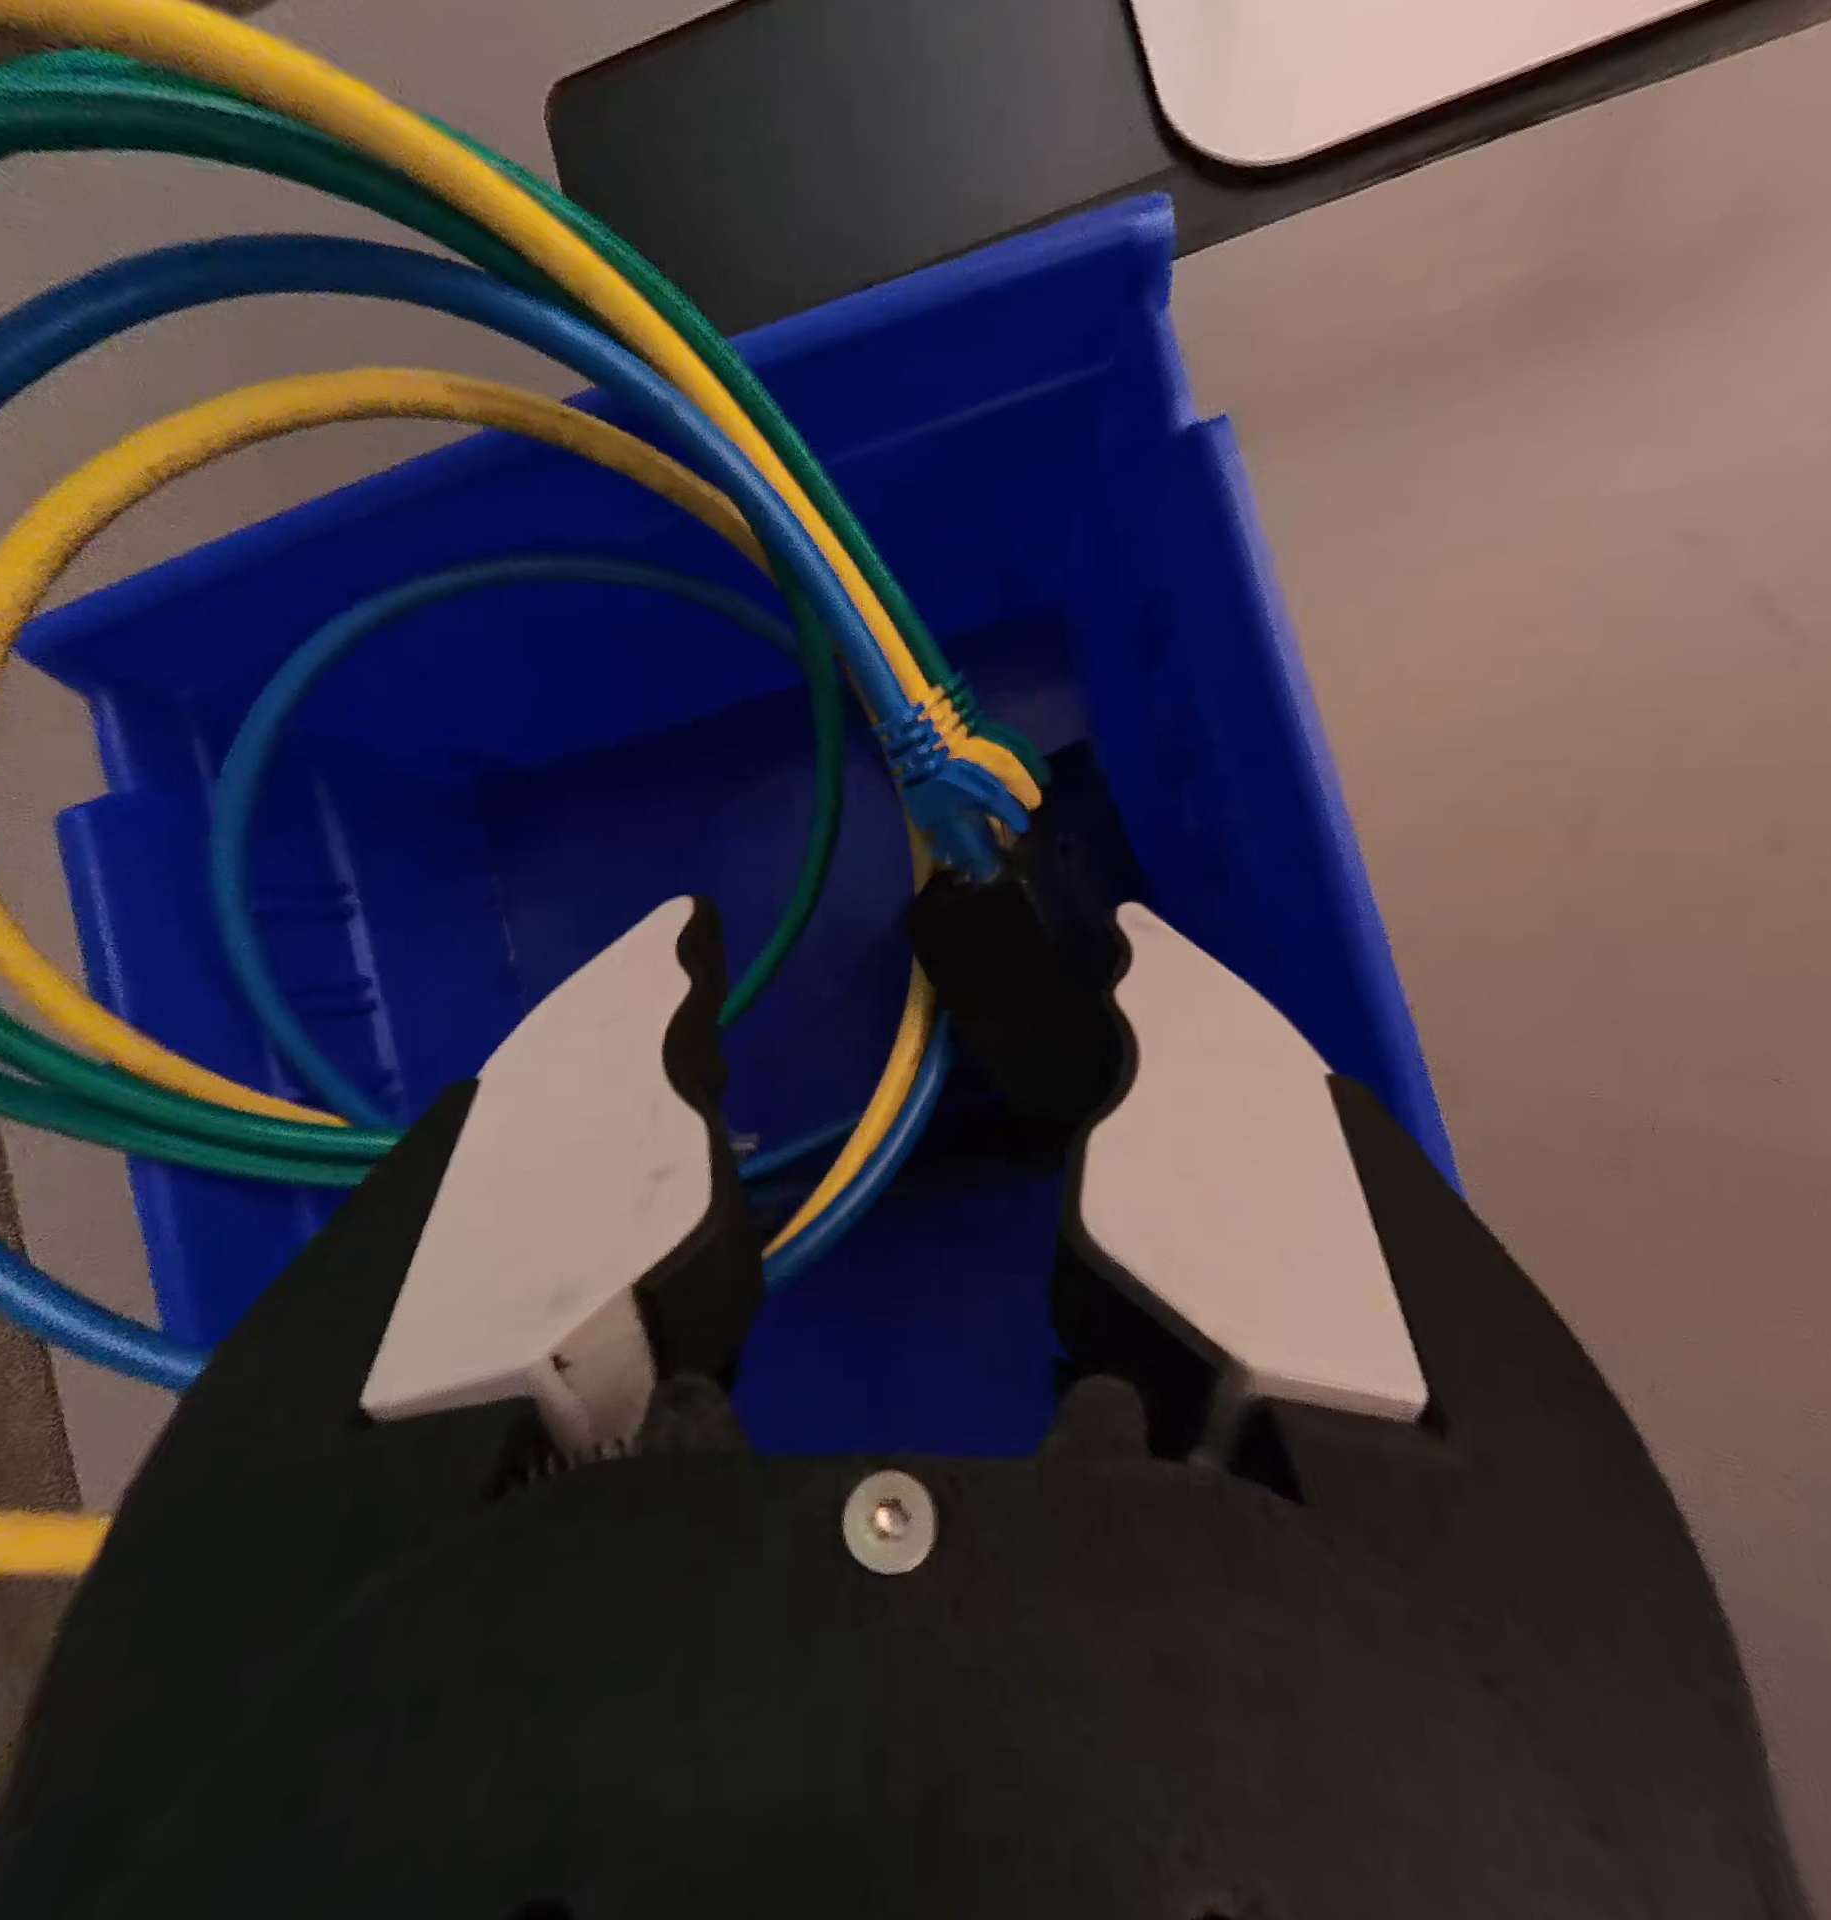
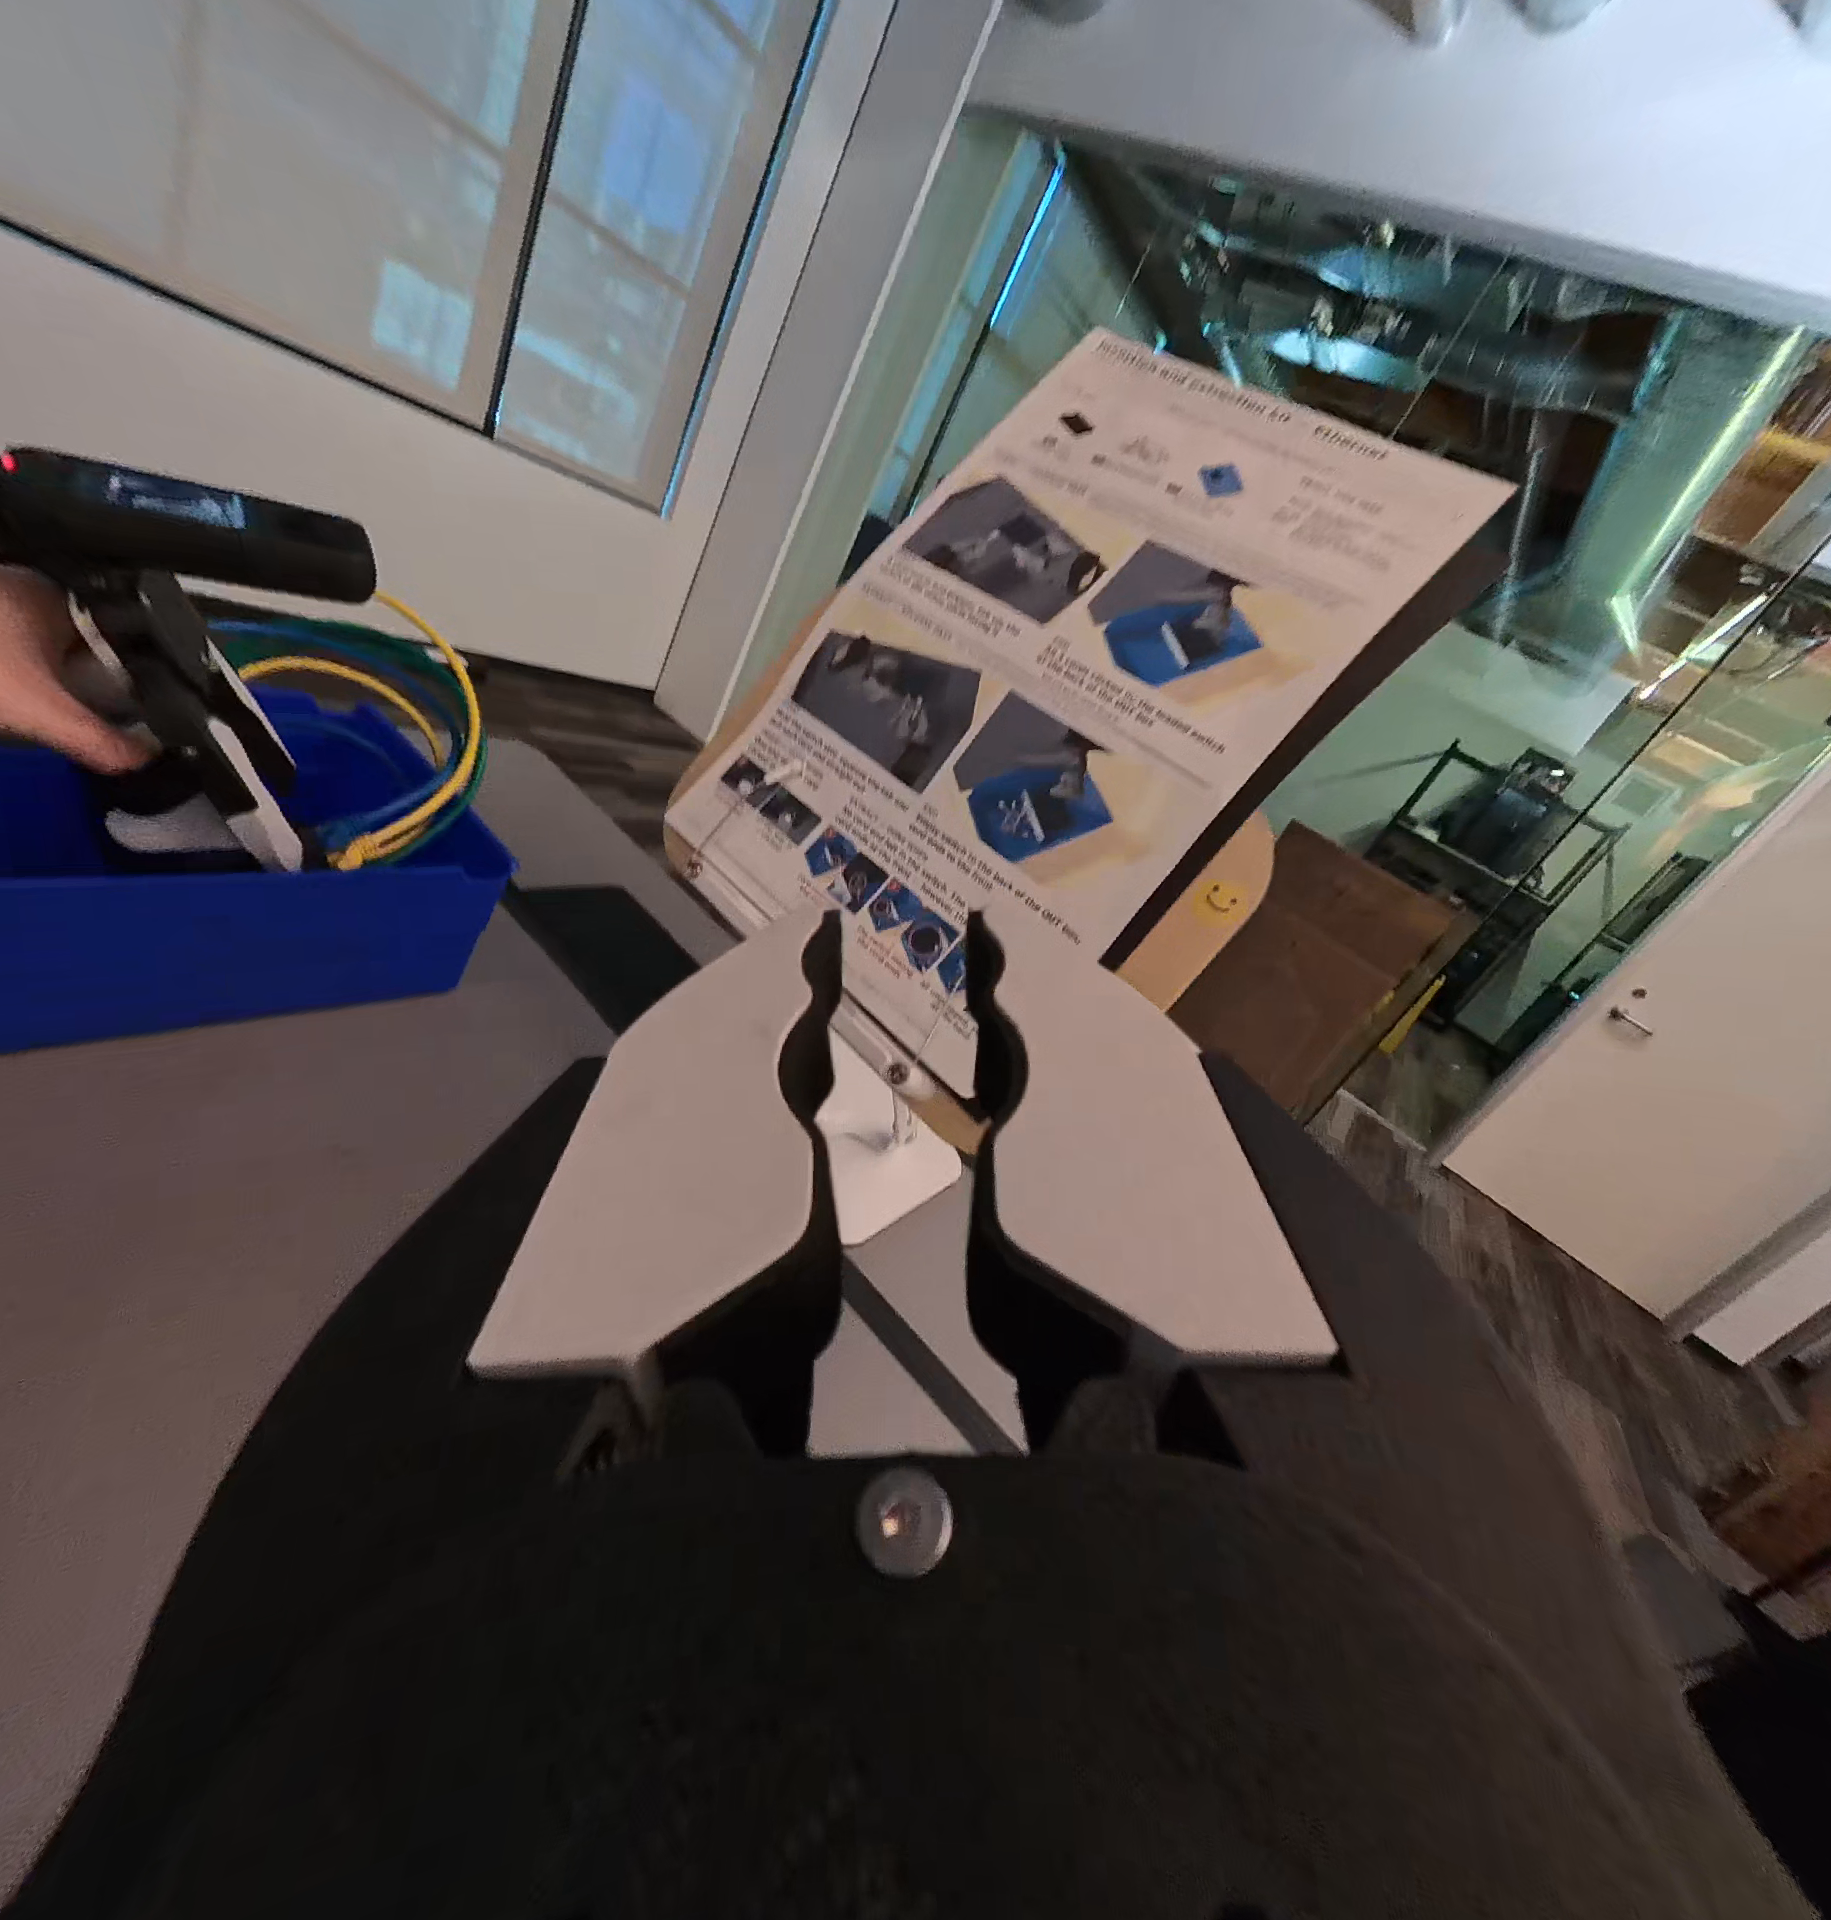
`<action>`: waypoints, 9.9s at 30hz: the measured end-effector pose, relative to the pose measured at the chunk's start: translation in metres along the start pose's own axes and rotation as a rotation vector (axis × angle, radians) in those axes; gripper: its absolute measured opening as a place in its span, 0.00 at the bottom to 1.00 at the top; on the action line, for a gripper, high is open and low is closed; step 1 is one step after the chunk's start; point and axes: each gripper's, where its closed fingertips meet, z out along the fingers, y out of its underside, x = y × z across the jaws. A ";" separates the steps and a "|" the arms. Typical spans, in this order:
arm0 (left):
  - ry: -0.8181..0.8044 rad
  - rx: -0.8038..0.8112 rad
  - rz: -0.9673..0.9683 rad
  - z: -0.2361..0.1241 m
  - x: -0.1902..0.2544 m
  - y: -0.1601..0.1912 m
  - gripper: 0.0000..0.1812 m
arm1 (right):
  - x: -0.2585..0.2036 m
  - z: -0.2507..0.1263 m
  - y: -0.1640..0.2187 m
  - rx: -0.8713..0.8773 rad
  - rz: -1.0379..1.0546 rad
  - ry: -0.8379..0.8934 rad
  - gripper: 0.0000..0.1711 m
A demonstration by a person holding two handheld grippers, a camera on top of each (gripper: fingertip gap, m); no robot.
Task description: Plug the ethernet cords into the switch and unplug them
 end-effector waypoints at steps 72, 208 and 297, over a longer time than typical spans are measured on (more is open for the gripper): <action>0.532 0.407 -0.052 -0.094 0.061 -0.049 0.51 | -0.162 0.033 -0.029 0.282 -0.912 0.099 0.17; 0.246 1.378 0.835 -0.269 0.247 -0.053 0.26 | -0.096 -0.010 -0.026 0.338 0.208 -0.651 0.25; -0.488 0.819 1.128 -0.161 0.182 -0.074 0.16 | -0.165 0.018 -0.012 -0.127 -0.763 -0.287 0.04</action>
